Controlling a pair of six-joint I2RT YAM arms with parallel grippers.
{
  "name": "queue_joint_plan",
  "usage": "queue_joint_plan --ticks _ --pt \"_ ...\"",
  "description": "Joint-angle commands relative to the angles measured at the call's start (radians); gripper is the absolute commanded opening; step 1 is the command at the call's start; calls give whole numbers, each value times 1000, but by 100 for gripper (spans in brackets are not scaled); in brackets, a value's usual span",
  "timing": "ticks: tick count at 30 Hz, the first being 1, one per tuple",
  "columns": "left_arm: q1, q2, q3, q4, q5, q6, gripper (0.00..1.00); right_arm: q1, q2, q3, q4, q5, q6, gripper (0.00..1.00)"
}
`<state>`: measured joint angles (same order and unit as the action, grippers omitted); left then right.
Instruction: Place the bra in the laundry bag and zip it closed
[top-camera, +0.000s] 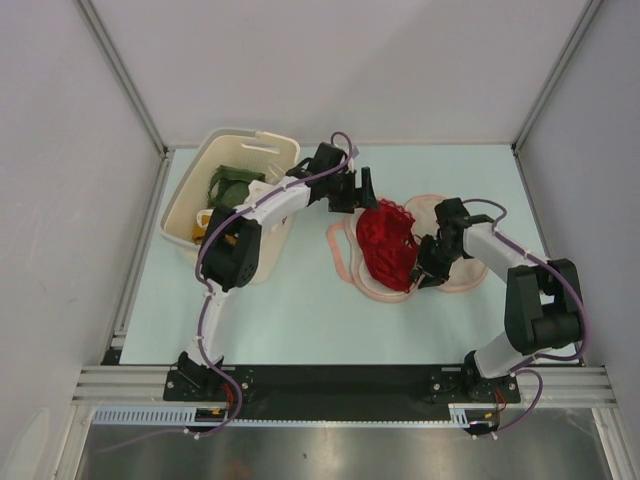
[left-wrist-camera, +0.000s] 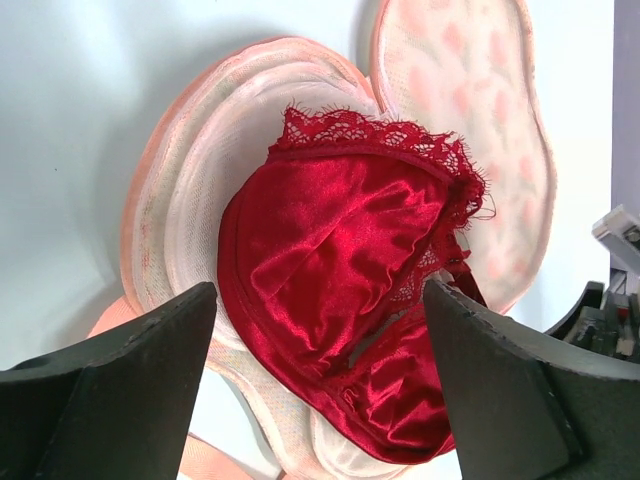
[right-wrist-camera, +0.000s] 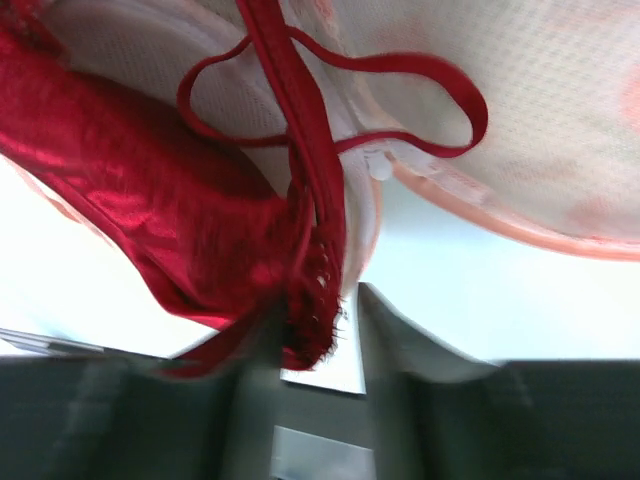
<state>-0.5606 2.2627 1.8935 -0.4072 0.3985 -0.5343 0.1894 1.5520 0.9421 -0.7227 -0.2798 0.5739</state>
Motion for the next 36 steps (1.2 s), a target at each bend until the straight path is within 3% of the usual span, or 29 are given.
queue_joint_plan --ticks 1,5,9,16,24,31,36 --pt "1 -77 4 -5 23 11 88 -28 -61 86 -84 24 -89 51" --pt "4 -143 -14 -34 36 65 86 -31 -99 164 -153 65 -109 73" --pt "7 -232 -92 -39 42 89 85 -27 -79 234 -144 86 -120 82" --pt "27 -342 -241 -31 54 105 79 -13 19 358 -93 116 -140 83" --pt "30 -381 -304 2 100 25 84 10 173 463 -5 166 -155 87" --pt "36 -263 -156 8 122 -46 85 8 328 532 97 260 -129 86" --pt "37 -198 -87 -2 79 -107 84 15 417 593 123 320 -92 74"
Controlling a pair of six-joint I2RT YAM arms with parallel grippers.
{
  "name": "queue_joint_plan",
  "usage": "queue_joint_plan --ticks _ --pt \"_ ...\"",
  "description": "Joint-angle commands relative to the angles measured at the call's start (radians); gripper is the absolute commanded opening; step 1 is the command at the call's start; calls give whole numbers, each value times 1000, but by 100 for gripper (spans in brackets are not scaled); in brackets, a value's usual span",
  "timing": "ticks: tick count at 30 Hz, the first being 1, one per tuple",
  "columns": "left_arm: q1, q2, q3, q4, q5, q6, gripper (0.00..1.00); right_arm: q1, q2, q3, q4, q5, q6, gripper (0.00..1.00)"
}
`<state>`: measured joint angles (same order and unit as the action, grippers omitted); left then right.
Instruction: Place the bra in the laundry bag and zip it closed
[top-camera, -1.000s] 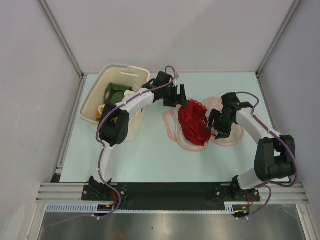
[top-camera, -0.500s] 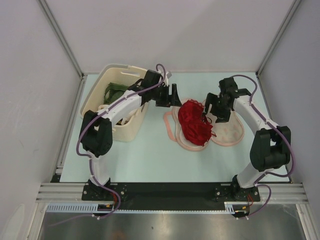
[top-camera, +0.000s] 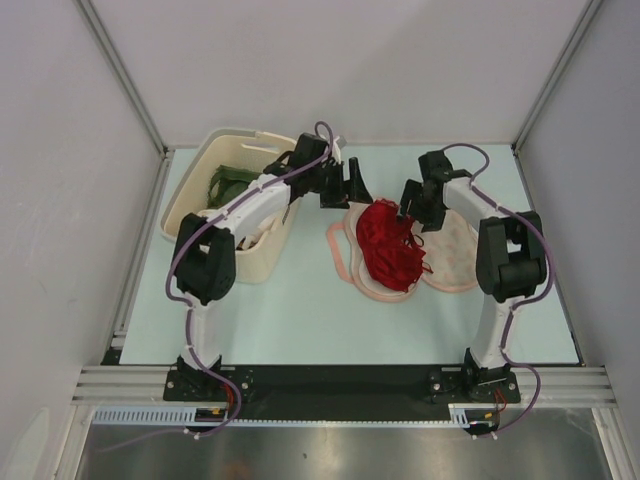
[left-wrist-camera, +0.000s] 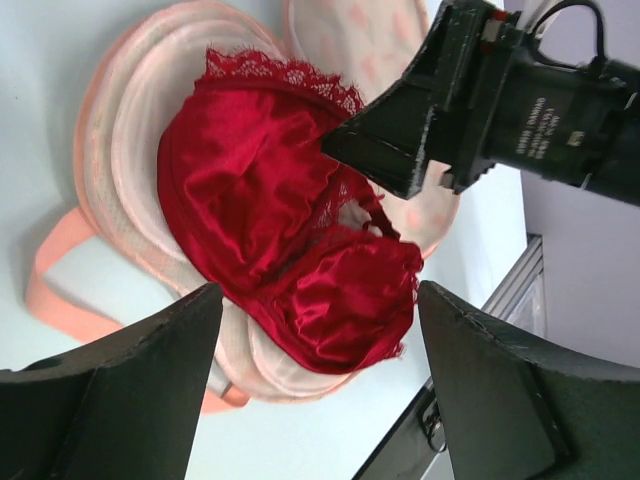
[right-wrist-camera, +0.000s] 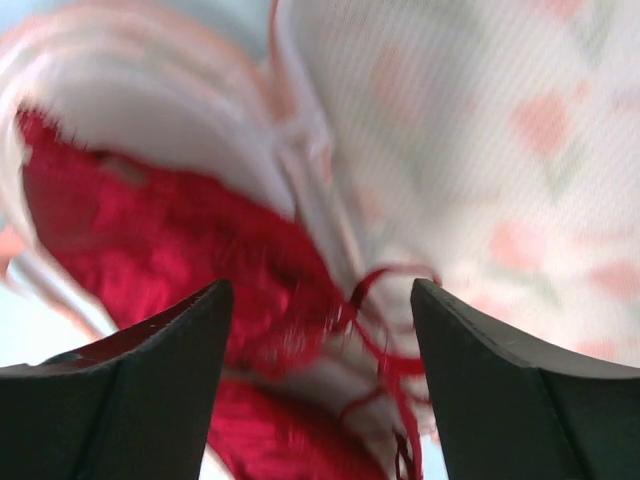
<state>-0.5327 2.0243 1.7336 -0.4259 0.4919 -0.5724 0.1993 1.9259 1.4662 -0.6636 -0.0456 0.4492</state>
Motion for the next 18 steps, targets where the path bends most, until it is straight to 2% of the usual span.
queue_joint_plan --ticks 1,5,9,14,18 --pt "8 48 76 18 -10 -76 83 5 51 72 73 98 37 72" --pt "10 70 80 24 -12 -104 82 6 102 95 98 153 60 62" --pt "20 70 67 24 -21 -112 82 17 134 151 95 194 33 45" --pt "37 85 72 55 -7 -130 83 22 151 209 75 181 -1 40" --pt "49 122 109 82 23 -159 83 25 134 189 75 170 -32 38"
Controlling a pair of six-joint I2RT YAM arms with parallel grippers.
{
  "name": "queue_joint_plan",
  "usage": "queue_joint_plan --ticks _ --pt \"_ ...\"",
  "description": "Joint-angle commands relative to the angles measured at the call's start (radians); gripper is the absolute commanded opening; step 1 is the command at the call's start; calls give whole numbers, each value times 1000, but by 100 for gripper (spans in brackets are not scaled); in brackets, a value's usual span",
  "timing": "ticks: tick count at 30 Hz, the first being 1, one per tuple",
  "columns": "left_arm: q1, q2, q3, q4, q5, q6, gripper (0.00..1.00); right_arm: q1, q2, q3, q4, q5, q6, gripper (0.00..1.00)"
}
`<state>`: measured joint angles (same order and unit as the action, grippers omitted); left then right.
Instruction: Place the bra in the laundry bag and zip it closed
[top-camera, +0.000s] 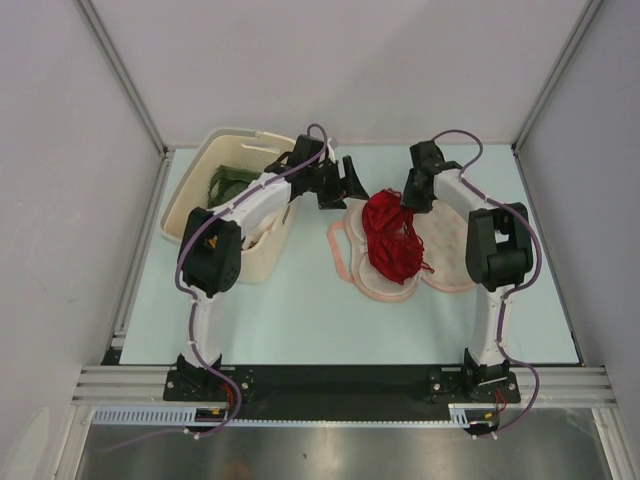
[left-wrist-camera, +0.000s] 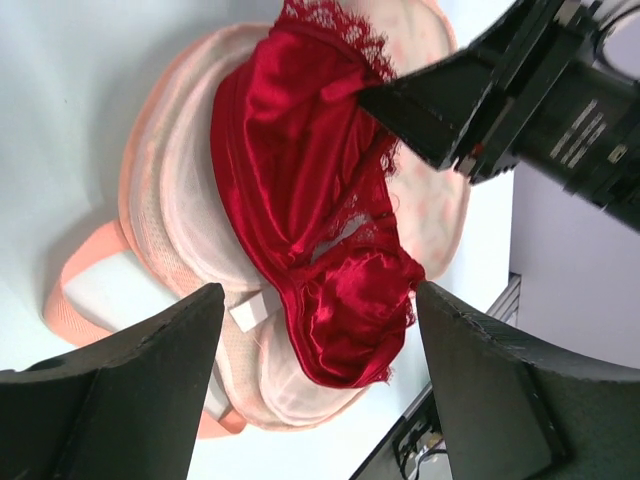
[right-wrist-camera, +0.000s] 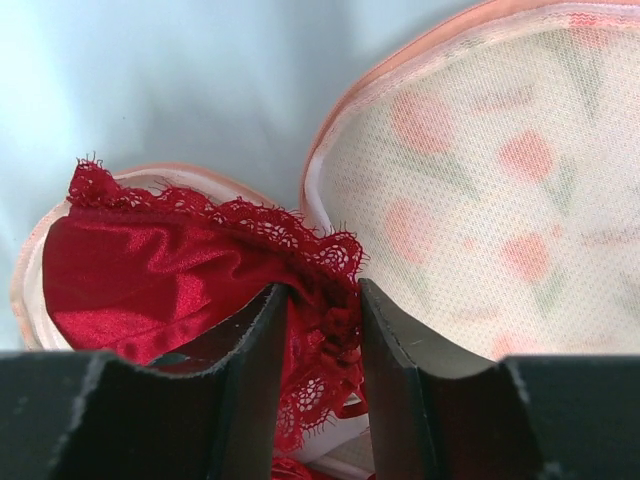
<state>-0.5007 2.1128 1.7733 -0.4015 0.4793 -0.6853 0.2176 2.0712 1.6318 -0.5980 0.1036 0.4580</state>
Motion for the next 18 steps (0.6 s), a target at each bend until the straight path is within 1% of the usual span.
queue_joint_plan --ticks 1,4,6,7,8,9,10,11,13,18 --pt "16 53 78 78 44 -52 83 8 -22 20 3 16 -51 38" --pt "13 85 95 114 73 -88 85 5 -52 -22 23 -20 -71 37" --pt "8 121 94 138 84 -120 85 0 -62 -47 40 -50 -85 33" --pt "5 128 89 144 88 -137 85 -3 -68 -53 44 -71 -88 28" --pt "2 140 84 145 87 -144 85 -9 -72 -64 62 -85 -93 20" --pt "-4 142 72 150 84 -148 85 -11 -74 -82 78 -94 -99 14" --pt "-6 141 61 151 75 -151 85 -14 -77 -85 89 -164 -108 8" --pt "-7 135 51 151 68 -149 84 -17 -72 -87 92 -186 -123 0" --pt "-10 107 11 151 58 -142 84 -26 -75 -92 93 -253 -148 0" --pt "-12 20 -107 159 41 -102 83 -38 -160 -153 116 -288 -254 0"
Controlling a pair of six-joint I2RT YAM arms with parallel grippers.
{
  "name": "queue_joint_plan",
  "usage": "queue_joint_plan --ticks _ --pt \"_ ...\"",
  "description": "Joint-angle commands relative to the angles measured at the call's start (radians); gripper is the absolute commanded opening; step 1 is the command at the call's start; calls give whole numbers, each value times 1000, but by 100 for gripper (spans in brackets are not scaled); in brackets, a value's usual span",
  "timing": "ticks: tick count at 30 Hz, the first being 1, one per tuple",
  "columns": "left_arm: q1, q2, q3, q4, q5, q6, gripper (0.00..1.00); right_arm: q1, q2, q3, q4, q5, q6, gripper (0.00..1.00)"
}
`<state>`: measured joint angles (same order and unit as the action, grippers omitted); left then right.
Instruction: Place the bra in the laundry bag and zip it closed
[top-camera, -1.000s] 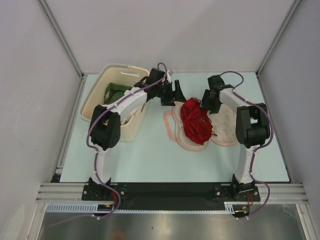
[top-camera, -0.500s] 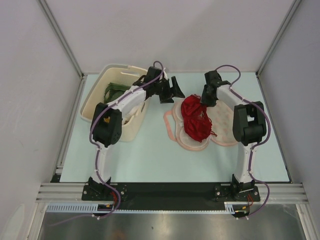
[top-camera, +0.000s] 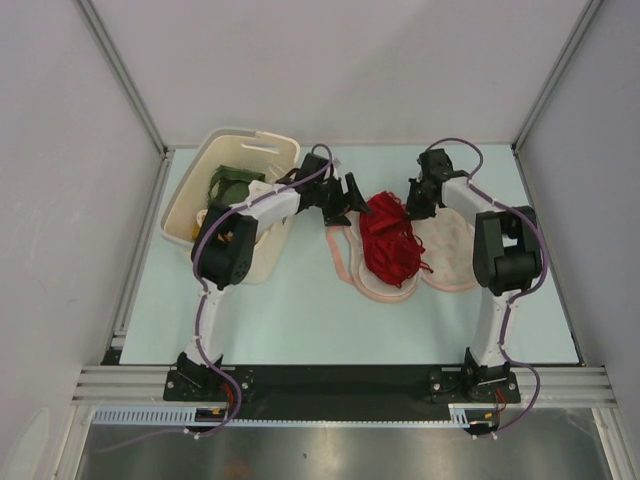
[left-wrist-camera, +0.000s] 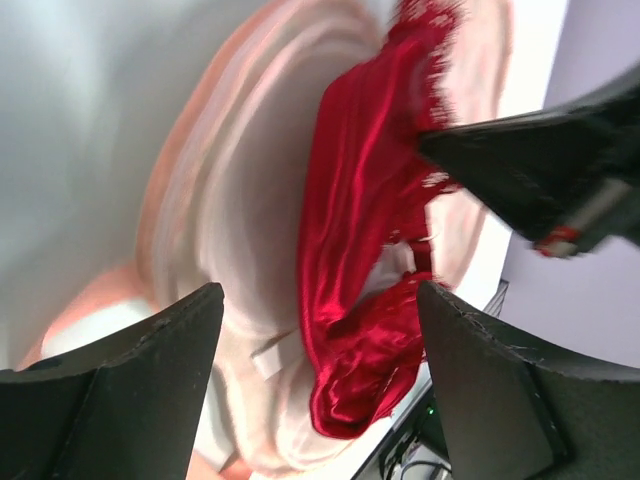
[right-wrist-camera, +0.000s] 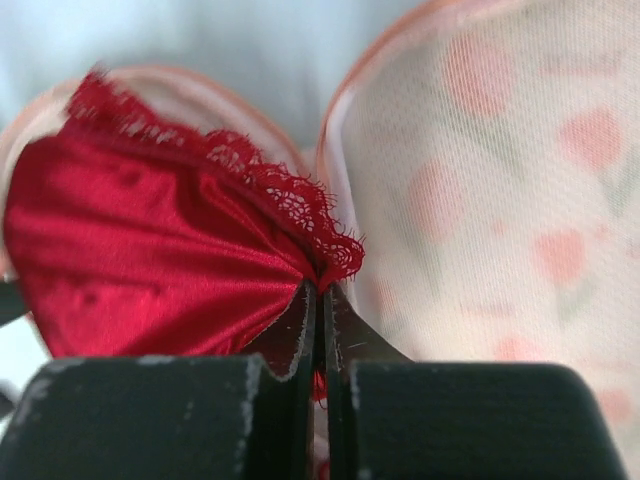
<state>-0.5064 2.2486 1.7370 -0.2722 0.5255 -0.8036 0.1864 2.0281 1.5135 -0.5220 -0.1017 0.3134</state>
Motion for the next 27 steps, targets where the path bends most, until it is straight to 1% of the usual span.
queue_joint_plan --ticks 1,5,6,9,12,14,18,21,27 --pt "-6 -121 -83 31 -1 15 83 -5 -124 -39 39 -92 -128 0" --pt "-4 -135 -109 42 19 12 82 -5 -154 -61 10 -112 -163 0" --pt "-6 -133 -108 57 34 11 81 -4 -164 -68 14 -133 -172 0" --pt "-6 -103 -74 91 102 -9 80 4 -163 -61 13 -134 -226 0" --pt "-7 -80 -51 82 107 -17 79 -10 -112 -6 -15 -180 -240 0" --pt "-11 -86 -54 82 105 -25 76 -11 -74 26 -38 -193 -270 0" --pt "-23 -110 -94 76 97 -25 73 -15 -25 83 -58 -292 -283 0" --pt "-40 -133 -146 94 105 -45 71 -1 -12 94 -72 -296 -284 0" --pt "-83 -153 -191 120 103 -77 69 -5 -52 34 -85 -277 -289 0"
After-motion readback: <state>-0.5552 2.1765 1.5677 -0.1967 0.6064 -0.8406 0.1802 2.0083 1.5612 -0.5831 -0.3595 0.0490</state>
